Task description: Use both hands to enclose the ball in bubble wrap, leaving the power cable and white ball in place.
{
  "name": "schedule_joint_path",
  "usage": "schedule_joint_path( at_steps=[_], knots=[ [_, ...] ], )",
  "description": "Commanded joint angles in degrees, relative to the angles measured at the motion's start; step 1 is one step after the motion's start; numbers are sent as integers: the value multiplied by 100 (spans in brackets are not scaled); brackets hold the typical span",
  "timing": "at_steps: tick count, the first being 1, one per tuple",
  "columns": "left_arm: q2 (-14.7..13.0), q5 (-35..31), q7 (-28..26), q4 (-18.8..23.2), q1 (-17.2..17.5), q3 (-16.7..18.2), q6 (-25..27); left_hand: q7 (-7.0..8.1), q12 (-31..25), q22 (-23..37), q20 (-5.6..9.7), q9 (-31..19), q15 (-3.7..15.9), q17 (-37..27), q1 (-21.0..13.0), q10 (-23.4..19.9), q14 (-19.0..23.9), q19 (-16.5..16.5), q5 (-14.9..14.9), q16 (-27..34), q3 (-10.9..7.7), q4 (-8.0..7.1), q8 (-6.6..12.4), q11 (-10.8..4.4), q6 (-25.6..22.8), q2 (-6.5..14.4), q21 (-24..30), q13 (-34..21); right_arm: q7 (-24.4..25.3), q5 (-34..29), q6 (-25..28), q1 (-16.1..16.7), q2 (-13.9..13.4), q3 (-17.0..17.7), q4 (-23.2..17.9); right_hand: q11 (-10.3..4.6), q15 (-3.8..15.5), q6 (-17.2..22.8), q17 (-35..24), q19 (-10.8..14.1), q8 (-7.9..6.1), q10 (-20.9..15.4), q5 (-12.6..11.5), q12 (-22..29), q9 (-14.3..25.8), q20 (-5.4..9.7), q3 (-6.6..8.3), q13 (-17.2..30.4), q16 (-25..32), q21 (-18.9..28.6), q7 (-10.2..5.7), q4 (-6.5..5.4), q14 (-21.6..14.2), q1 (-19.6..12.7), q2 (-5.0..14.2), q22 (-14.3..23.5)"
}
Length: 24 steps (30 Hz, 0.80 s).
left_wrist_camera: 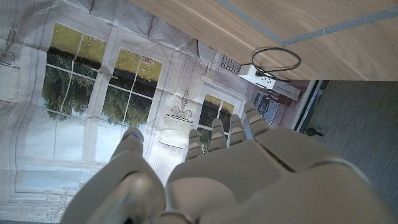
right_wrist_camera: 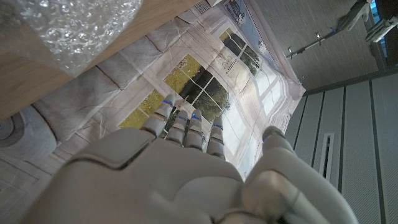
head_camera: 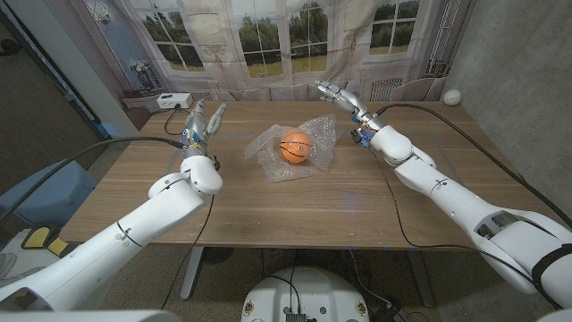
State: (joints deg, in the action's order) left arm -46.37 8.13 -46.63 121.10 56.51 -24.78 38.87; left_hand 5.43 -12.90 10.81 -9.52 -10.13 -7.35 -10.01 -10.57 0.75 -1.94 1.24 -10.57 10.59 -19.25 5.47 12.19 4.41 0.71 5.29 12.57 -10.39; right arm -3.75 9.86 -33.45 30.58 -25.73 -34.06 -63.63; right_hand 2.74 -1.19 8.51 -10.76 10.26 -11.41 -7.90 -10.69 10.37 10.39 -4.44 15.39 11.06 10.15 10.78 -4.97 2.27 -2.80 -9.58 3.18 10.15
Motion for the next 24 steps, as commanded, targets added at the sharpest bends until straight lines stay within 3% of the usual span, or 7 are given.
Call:
schedule_joint_path(
  at_steps=[1,4,7,12,15,24],
  knots=[
    [2,470,2220,-1585,172,852,-5160,-19,96,2,189,9,87,-2,-86,135,-123,-56,-14,-44,-46,51,-109,-122,107,20,-6,-3,-649,1294,-771,-177,911,269,1381,-54,111,-33,2,-127,54,175,-48,-20,11,4,-29,-4,-19,-19,-103,-24,173,74,-2,7],
    [110,762,2792,-1905,10,837,-5528,-108,108,1,241,13,160,0,-93,141,-130,-43,-18,-40,-55,56,-157,-156,195,34,-5,0,-718,1459,-879,-244,1039,351,1661,-51,195,-7,6,-165,46,192,-53,-11,10,21,-42,-8,-12,-23,-111,-31,203,95,-9,6],
    [185,991,3326,-2165,-182,781,-5737,-192,116,0,266,15,189,3,-98,142,-139,-28,-21,-39,-61,59,-192,-148,278,41,-3,2,-723,1615,-935,-272,1126,457,1860,-62,126,23,7,-188,39,211,-57,-2,9,20,-74,-12,0,-18,-110,-45,224,141,-41,6],
    [395,1369,4014,-2517,-455,668,-5982,-347,130,0,362,17,214,5,-97,152,-147,-2,-25,-36,-64,60,-214,-121,363,49,2,4,-373,1551,-889,-206,1037,569,1816,-47,128,89,12,-214,24,132,-70,48,7,70,-124,-18,34,-7,-100,-63,200,208,-93,4],
    [459,1416,4248,-2630,-602,601,-5971,-363,128,0,373,18,216,6,-95,142,-145,6,-26,-34,-65,59,-216,-116,378,51,3,5,-172,1522,-863,-106,963,632,1709,-38,160,136,16,-215,13,77,-81,73,6,87,-143,-21,56,2,-100,-67,159,232,-111,4],
    [583,1167,4300,-2585,-943,406,-5444,-425,171,1,411,20,238,6,-72,232,-203,-126,-31,-47,-65,41,-227,-88,463,70,-52,6,231,1510,-911,233,802,811,1382,-13,169,106,24,-163,37,73,-100,74,4,82,-158,-25,79,32,-88,-69,97,249,-118,2]
  ],
)
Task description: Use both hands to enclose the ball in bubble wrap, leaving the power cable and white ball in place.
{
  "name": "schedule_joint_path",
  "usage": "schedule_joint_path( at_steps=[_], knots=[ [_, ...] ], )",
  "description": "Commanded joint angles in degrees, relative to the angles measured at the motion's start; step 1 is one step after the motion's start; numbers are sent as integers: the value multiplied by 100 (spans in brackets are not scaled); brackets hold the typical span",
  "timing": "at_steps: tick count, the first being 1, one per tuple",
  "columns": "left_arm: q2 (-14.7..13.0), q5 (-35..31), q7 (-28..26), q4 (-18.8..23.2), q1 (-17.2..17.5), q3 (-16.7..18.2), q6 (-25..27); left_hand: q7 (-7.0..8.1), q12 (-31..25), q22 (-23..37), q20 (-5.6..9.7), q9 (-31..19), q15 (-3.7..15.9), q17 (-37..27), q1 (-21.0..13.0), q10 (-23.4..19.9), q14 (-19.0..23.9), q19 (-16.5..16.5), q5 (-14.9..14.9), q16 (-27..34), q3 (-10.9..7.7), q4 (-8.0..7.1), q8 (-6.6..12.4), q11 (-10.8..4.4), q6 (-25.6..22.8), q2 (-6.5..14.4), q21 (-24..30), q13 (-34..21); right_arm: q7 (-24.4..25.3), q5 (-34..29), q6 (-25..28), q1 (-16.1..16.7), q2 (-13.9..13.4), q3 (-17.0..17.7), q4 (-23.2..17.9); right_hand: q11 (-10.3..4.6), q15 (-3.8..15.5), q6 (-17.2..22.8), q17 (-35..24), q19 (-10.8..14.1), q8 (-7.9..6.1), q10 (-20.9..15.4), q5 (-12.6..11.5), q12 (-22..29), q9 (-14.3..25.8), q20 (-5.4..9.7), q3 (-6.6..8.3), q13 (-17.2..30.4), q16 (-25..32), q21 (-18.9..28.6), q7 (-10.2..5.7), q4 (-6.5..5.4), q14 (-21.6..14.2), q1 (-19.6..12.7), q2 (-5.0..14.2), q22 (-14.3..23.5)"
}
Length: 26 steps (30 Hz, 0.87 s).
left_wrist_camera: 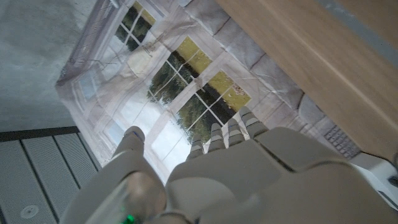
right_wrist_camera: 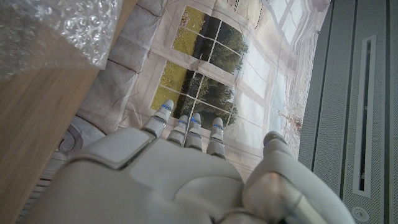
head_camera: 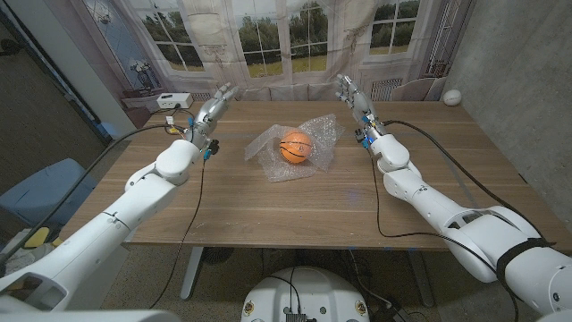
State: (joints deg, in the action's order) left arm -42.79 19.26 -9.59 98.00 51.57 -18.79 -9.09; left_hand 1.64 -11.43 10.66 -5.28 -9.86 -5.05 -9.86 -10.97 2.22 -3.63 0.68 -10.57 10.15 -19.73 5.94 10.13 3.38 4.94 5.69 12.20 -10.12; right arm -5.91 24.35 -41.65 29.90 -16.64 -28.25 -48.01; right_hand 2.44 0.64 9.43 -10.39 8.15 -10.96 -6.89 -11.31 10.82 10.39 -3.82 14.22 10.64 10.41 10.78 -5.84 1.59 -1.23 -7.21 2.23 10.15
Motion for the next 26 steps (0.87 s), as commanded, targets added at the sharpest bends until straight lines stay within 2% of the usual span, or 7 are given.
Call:
schedule_joint_path(
  at_steps=[1,3,6,10,13,21,26],
  knots=[
    [267,42,617,-337,-508,-234,-613,-58,25,17,-7,-7,5,-9,-29,91,-45,-79,-31,-6,-17,-8,-25,19,57,32,-18,-21,422,79,-128,294,-109,243,-130,18,-13,7,-12,51,-4,-27,-40,28,4,18,-41,16,53,33,2,-1,-61,12,-23,2],
    [367,35,635,-445,-600,-306,-566,-103,28,18,6,-7,3,-9,-20,100,-62,-114,-32,-8,-16,-15,-35,44,106,37,-31,-21,352,147,-167,260,-87,270,-20,15,-9,-36,-10,60,14,-21,-46,27,3,14,-41,16,55,38,24,2,-68,12,-22,2],
    [420,-22,592,-451,-676,-371,-398,-165,46,19,8,-6,-31,-8,-3,154,-103,-129,-34,-14,-12,-27,-44,93,183,43,-33,-21,-79,373,-415,-60,130,305,642,10,-23,-44,-7,75,17,-25,-52,28,3,12,-43,15,58,45,41,4,-81,11,-21,2],
    [434,-222,206,-191,-569,-337,-149,-184,55,21,9,-6,-43,-9,11,189,-141,-152,-36,-19,-9,-37,-50,114,254,47,-39,-22,-1165,664,-745,-985,590,338,2249,26,-37,-59,-5,74,23,-17,-57,25,3,14,-47,14,53,46,46,6,-74,14,-24,2],
    [440,-260,-66,43,-404,-268,70,-177,59,21,-13,-6,-50,-9,18,204,-145,-165,-36,-16,-7,-41,-46,109,267,47,-43,-22,-1446,776,-524,-1315,755,437,2717,21,-64,-82,-4,74,32,-13,-61,24,3,13,-49,13,48,47,38,7,-64,15,-24,2],
    [472,-159,286,-433,-583,-307,-297,-163,75,23,-38,-6,-57,-8,38,271,-198,-216,-36,-21,-2,-52,-38,128,321,49,-56,-22,-973,360,-1016,-1179,745,261,2530,54,-65,-102,-2,64,36,-12,-71,25,3,18,-52,13,40,46,33,10,-44,17,-19,3],
    [593,60,530,-824,-690,-322,-546,-201,79,24,-50,-5,-65,-7,56,322,-223,-237,-37,-15,4,-62,-35,137,376,47,-56,-22,-369,90,-1050,-645,509,128,1492,30,-38,-109,0,72,36,-7,-78,24,3,28,-52,12,40,50,32,13,-47,14,-15,2]
  ],
)
